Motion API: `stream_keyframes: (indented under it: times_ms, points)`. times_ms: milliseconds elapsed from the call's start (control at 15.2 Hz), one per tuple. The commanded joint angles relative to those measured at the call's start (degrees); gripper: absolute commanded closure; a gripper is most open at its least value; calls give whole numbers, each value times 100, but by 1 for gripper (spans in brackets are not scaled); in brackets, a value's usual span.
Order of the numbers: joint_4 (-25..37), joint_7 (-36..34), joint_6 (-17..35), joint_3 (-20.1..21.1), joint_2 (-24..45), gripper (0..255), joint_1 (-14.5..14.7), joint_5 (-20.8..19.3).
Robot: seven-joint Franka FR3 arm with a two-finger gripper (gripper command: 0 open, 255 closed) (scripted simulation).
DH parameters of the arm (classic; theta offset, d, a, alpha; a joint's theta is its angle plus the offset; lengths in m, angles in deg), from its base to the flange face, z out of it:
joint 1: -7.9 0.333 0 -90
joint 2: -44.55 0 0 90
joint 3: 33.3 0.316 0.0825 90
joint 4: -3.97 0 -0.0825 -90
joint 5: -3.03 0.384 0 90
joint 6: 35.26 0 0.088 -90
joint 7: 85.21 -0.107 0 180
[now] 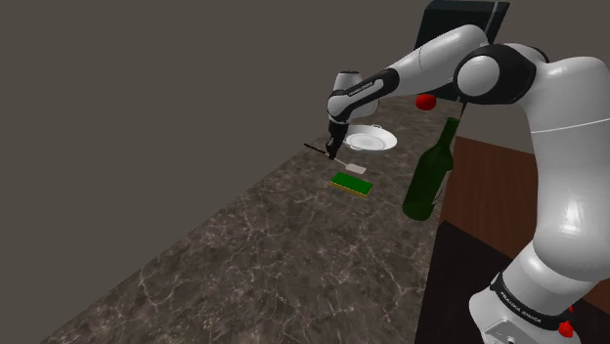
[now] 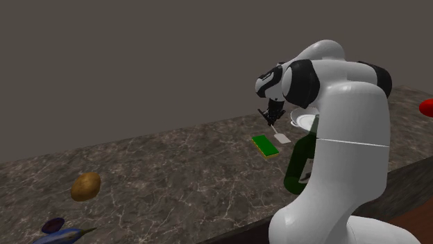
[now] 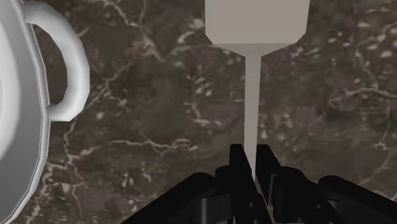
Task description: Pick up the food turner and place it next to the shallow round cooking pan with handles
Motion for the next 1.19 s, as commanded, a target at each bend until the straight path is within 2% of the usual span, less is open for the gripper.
stream_keyframes:
  times_ms: [0, 330, 594, 1122]
  points:
    - [0, 0, 0, 0, 0, 0, 0, 0]
    - [0, 0, 0, 0, 0, 0, 0, 0]
    - [88, 12, -506, 12, -419, 0, -22, 21]
    - [88, 12, -506, 12, -419, 0, -22, 21]
